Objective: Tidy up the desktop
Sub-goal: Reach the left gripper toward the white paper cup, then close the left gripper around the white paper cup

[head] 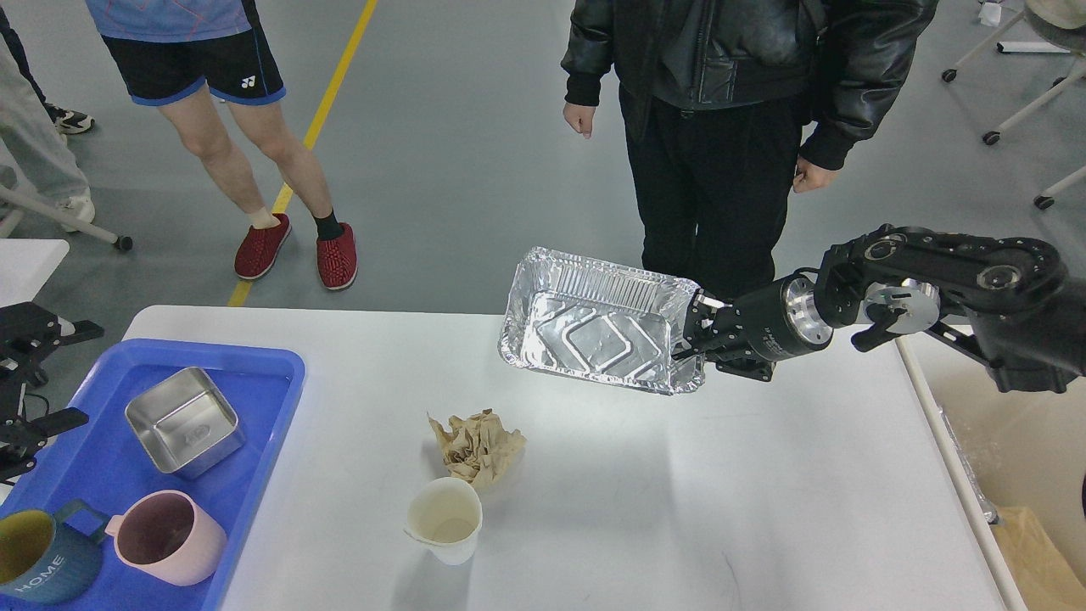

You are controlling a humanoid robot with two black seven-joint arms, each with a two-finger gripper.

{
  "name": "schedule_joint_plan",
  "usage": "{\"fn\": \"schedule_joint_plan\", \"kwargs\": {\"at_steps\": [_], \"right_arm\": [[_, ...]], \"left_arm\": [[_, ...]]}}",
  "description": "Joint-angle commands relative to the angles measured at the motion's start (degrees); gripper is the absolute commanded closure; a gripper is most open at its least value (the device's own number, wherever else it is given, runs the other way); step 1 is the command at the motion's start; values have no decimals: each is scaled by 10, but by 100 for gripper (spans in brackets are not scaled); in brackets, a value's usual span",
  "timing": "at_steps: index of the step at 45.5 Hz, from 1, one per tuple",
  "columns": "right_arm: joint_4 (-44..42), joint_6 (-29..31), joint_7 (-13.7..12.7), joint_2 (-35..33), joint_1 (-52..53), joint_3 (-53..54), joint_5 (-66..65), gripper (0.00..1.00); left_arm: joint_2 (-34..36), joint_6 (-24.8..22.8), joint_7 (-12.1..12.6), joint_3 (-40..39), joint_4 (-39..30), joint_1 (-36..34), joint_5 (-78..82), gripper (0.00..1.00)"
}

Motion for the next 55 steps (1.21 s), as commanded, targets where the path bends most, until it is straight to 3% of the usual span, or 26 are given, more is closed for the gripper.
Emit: {"fn": "schedule_joint_plan", "kwargs": {"at_steps": [1, 5, 17, 19, 27, 34, 55], "right_arm": [[0, 0, 0, -3, 0, 0, 0, 100], [0, -1, 0, 0, 0, 0, 0, 100], [0, -8, 0, 7, 0, 0, 0, 100], [0, -8, 0, 6, 0, 0, 0, 100], [1, -8, 0, 3, 0, 0, 0, 100], [3, -8, 0, -2, 0, 0, 0, 100], [2, -10, 0, -1, -1, 0, -1, 100]], "left_arm": [[-14, 5, 15, -1, -6, -2, 28, 3], [-58, 5, 39, -1, -11, -6, 89, 3], [-235, 5, 176, 20, 1, -63, 277, 5], [-265, 4, 185, 43, 9, -89, 299, 5], [-371, 9, 183, 201, 61, -227, 320, 5], [-419, 21, 186, 307, 81, -318, 318, 5], [-446, 16, 191, 360, 81, -358, 317, 5]]}}
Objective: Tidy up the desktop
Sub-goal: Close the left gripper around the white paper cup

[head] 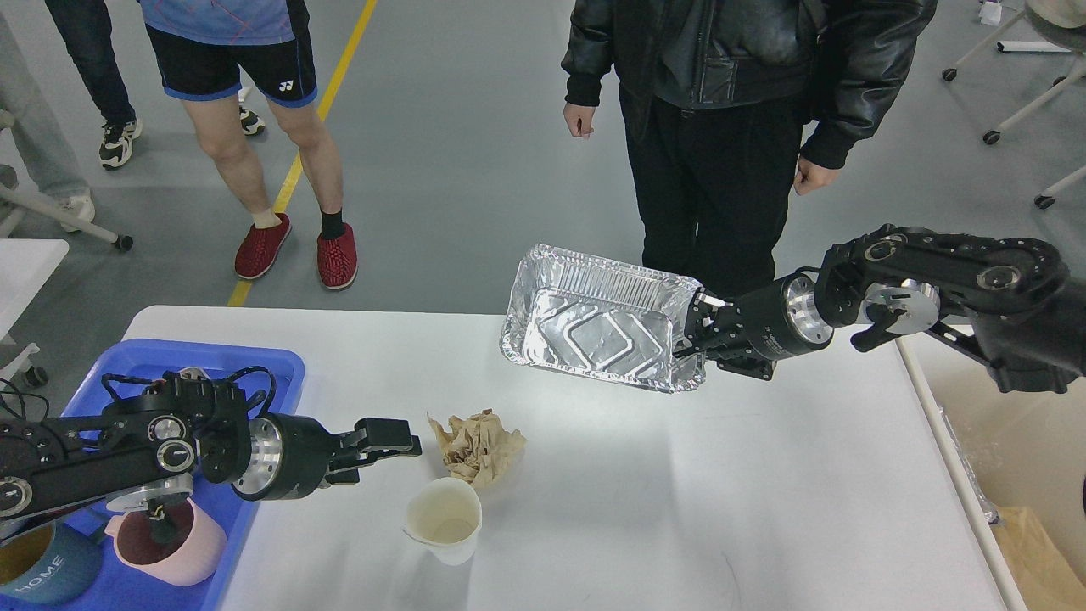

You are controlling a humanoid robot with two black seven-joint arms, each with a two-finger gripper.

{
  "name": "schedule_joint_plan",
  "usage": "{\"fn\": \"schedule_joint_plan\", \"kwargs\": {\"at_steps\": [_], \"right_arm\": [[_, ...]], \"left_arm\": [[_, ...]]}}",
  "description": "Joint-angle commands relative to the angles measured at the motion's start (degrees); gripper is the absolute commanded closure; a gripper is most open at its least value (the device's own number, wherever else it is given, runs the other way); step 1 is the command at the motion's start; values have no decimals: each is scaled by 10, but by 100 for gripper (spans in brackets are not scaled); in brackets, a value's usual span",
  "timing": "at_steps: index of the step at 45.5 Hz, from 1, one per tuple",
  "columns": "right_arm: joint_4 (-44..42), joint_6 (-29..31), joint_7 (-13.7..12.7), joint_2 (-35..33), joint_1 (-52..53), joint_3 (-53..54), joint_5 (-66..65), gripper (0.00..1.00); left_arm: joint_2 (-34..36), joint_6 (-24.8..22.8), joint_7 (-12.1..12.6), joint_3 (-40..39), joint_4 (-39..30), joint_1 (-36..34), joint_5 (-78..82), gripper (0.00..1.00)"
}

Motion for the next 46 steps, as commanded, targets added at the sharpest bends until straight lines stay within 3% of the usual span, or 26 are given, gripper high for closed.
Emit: {"fn": "schedule_joint_plan", "kwargs": {"at_steps": [1, 22, 27, 46], "right_arm": [[0, 0, 0, 0, -1, 0, 0, 100], [0, 0, 0, 0, -1, 0, 0, 100], [0, 0, 0, 0, -1, 0, 0, 100], [-2, -4, 0, 3, -1, 0, -2, 100]], "left_arm": [[-6, -2, 1, 9, -1, -4, 0, 5], [-60, 1, -4, 50, 25, -15, 0, 6], [-68, 2, -3, 50, 33, -14, 0, 14], [-100, 15, -1, 75, 56, -7, -1, 24]]}}
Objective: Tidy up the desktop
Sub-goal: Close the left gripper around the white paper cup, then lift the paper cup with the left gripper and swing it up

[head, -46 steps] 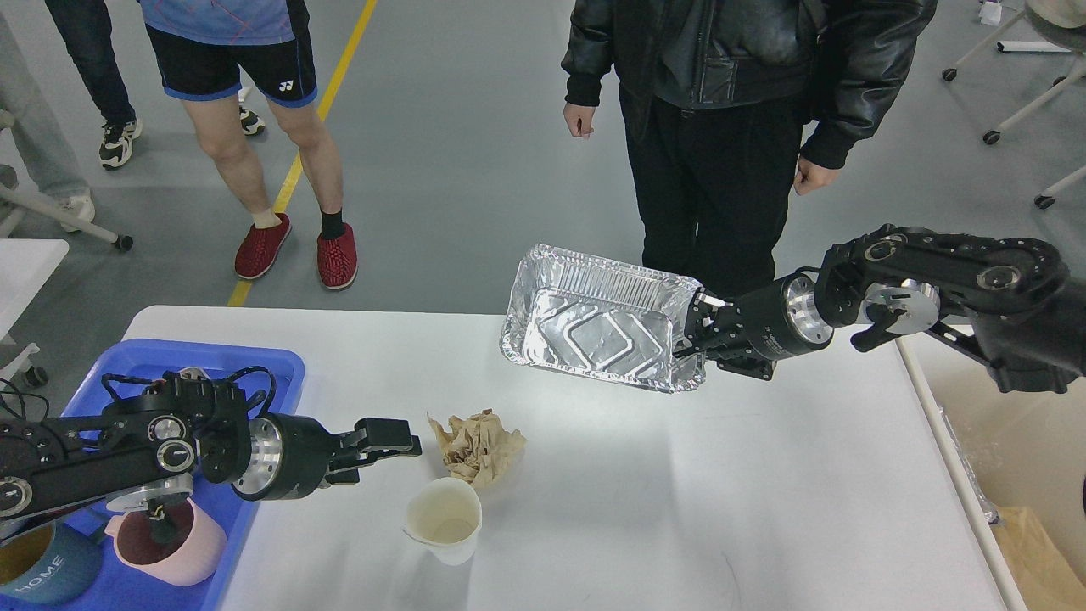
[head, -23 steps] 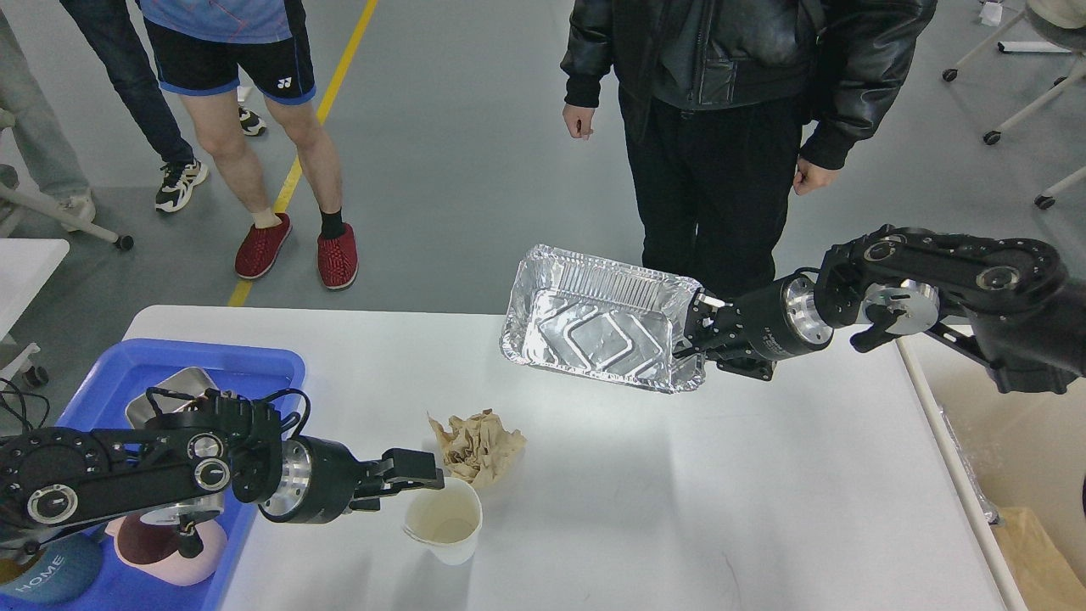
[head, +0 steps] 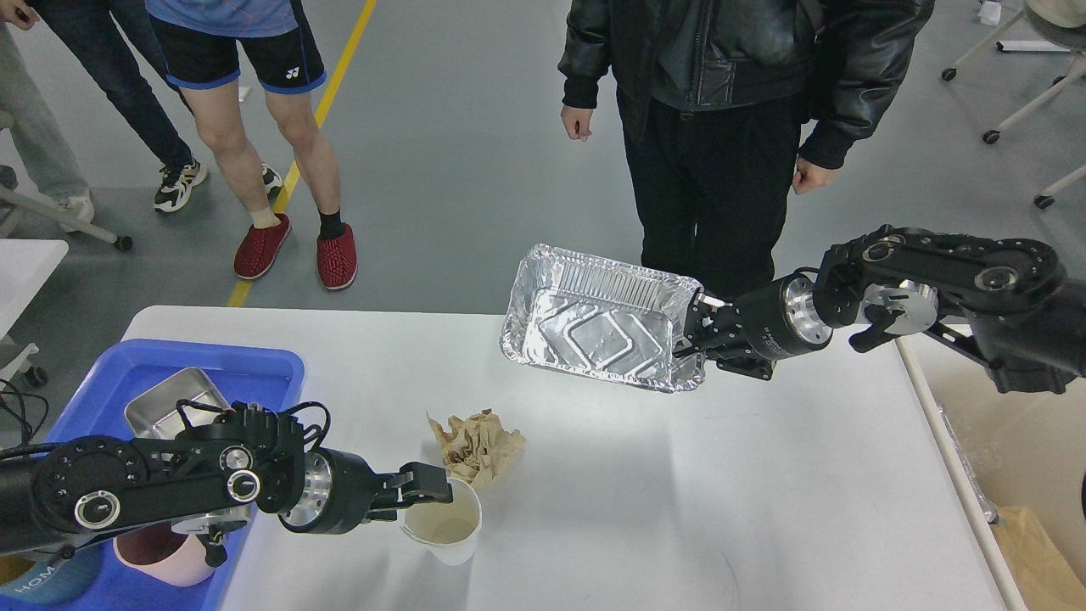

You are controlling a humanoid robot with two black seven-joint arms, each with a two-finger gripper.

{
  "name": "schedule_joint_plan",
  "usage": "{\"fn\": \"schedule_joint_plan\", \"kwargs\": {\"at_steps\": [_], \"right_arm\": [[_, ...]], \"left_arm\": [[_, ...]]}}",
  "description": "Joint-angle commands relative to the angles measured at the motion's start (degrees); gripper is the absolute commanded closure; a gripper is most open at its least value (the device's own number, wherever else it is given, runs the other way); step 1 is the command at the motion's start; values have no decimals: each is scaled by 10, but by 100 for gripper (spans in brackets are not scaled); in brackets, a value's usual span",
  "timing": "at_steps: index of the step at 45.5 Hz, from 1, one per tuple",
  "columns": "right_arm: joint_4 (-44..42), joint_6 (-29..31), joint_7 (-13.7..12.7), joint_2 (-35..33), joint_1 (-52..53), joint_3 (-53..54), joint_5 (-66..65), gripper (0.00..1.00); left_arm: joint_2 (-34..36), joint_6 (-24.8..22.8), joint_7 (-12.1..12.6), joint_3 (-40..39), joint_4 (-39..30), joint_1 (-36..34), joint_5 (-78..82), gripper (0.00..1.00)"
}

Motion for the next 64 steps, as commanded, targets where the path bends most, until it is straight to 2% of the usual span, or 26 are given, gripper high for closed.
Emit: {"fn": "schedule_joint_plan", "kwargs": {"at_steps": [1, 8, 14, 17, 20, 23, 28, 39, 46, 50, 56, 64], "right_arm": [[-1, 0, 0, 2, 0, 0, 0, 100], [-1, -1, 0, 2, 0, 0, 0, 100], [-1, -1, 0, 2, 0, 0, 0, 100], [-1, -1, 0, 2, 0, -1, 0, 100], [-1, -1, 0, 2, 0, -1, 0, 100], [-1, -3, 0, 2, 0, 0, 0, 100], [-1, -4, 0, 2, -1, 0, 0, 100], [-1, -6, 0, 3, -3, 0, -11, 100], [0, -7, 0, 3, -3, 0, -11, 100], [0, -7, 0, 2, -3, 0, -11, 100], [0, -7, 0, 2, -3, 0, -11, 100], [-1, -8, 1, 7, -5, 0, -11, 100]], "left_arm": [[-13, 5, 2, 7, 11, 1, -1, 25], [-36, 11, 3, 7, 36, 4, -2, 34], [-55, 11, 11, 4, 48, 3, -3, 51], [-61, 10, 33, 4, 49, 3, -4, 68], [-68, 3, 76, 1, 50, 3, -11, 87], [-70, -1, 111, -1, 50, 4, -18, 96], [-71, -3, 121, -2, 52, 7, -28, 98], [-67, -13, 124, -9, 48, -2, -28, 100], [-51, -39, 144, -24, 24, -35, -36, 100], [-14, -52, 151, -22, -7, -68, -58, 100], [79, -84, 163, -20, -80, -137, -85, 100], [201, -154, 174, -21, -134, -268, -141, 100]]}}
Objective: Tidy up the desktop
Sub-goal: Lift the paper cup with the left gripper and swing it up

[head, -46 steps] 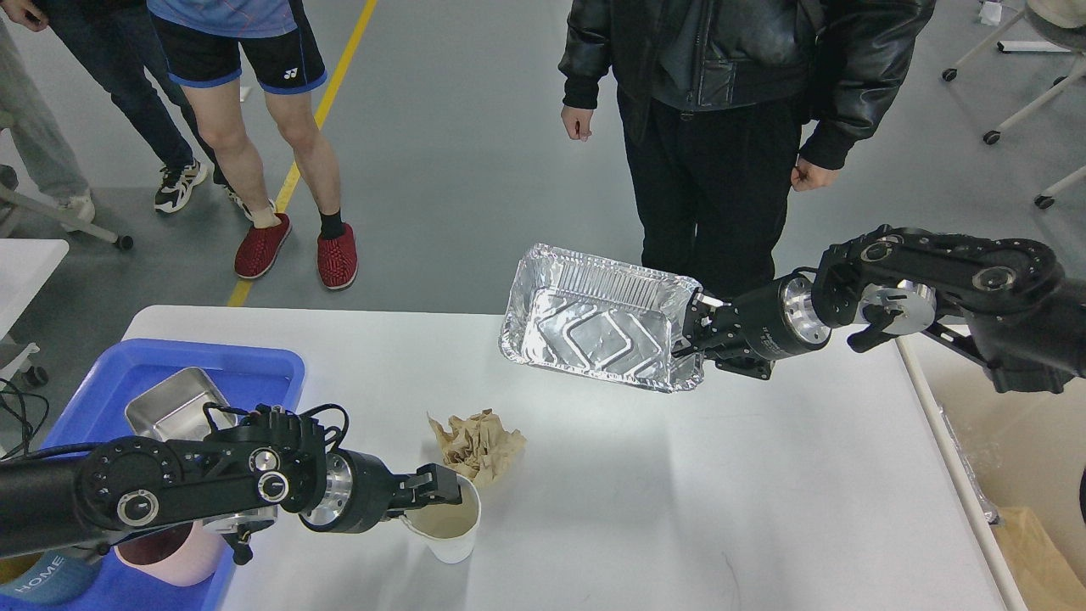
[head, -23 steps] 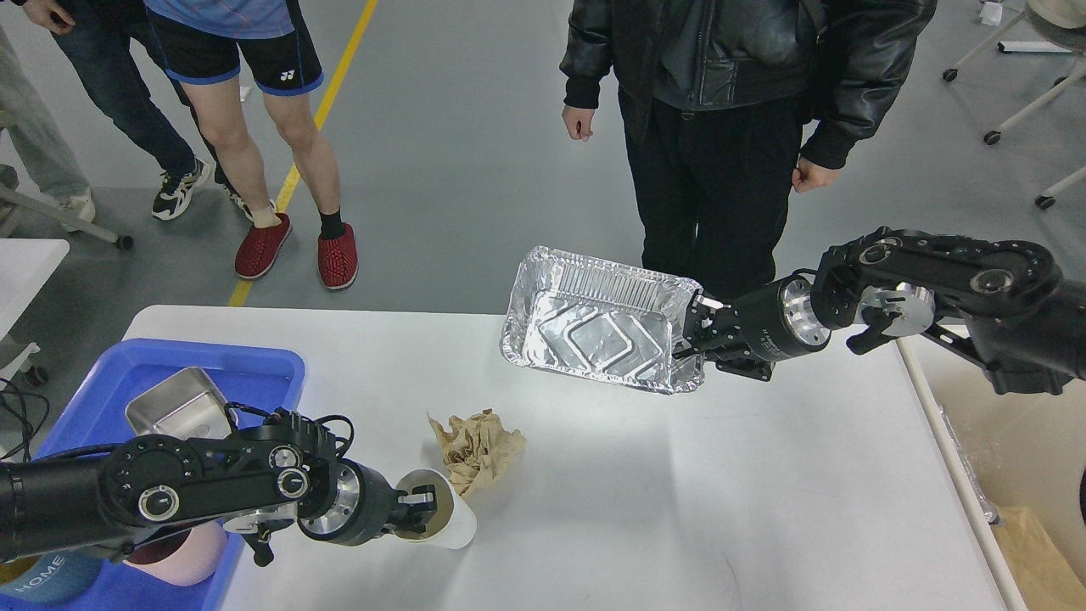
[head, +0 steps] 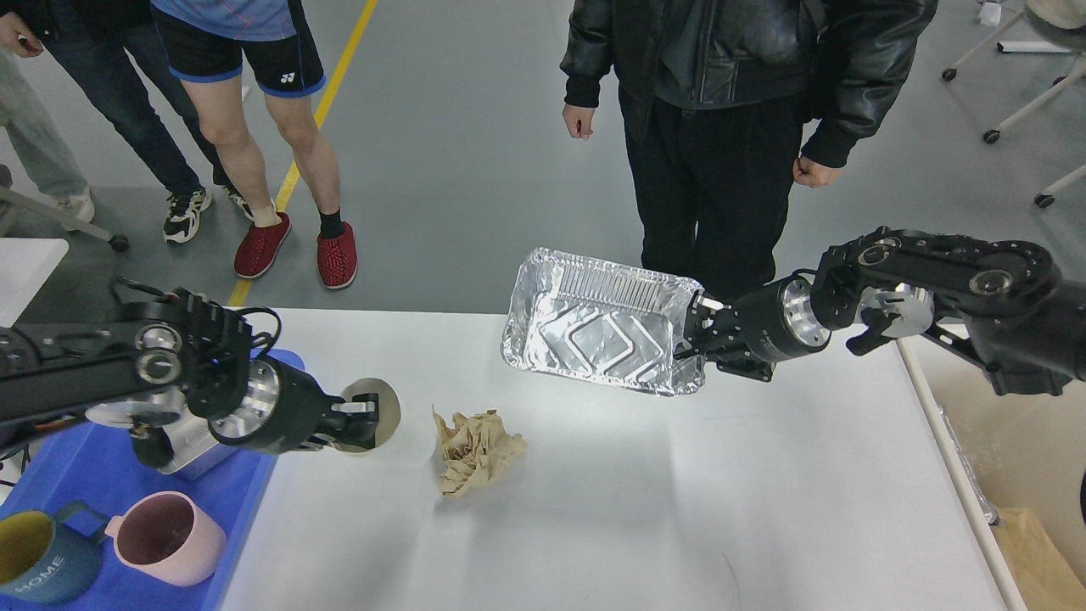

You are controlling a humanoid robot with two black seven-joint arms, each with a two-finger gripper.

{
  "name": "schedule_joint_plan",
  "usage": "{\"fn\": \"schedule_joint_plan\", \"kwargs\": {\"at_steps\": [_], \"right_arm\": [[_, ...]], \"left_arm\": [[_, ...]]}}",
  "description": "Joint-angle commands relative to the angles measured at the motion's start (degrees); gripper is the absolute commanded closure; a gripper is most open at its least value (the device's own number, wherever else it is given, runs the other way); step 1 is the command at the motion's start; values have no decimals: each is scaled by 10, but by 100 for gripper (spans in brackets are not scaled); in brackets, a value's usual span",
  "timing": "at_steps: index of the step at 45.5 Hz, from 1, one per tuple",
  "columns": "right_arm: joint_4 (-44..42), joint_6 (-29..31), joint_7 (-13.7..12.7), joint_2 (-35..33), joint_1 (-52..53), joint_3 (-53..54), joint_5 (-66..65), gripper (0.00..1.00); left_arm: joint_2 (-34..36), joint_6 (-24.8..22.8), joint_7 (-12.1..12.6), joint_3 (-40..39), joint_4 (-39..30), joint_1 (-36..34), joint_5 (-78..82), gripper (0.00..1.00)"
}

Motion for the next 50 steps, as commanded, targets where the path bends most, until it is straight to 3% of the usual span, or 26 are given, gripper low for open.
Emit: {"fn": "schedule_joint_plan", "kwargs": {"at_steps": [1, 9, 18, 35, 40, 50], "right_arm": [[-1, -1, 1, 6, -2, 0, -1, 100], [-1, -3, 1, 8, -4, 0, -1, 100], [-1, -3, 0, 8, -4, 0, -1, 100], [-1, -4, 0, 13, -4, 0, -1, 100], [-1, -4, 0, 14, -4, 0, -1, 100], [0, -4, 1, 14, -3, 0, -1, 100]], "left_arm": [[81, -52, 11, 0, -30, -101, -42, 100], [146, -108, 39, 1, -32, -191, -61, 99], [208, -162, 45, 1, -32, -224, -61, 99], [209, -162, 45, -3, -25, -244, -62, 99], [149, -142, 45, -4, 2, -255, -63, 98], [-77, -112, 53, -5, 109, -265, -67, 98]]}}
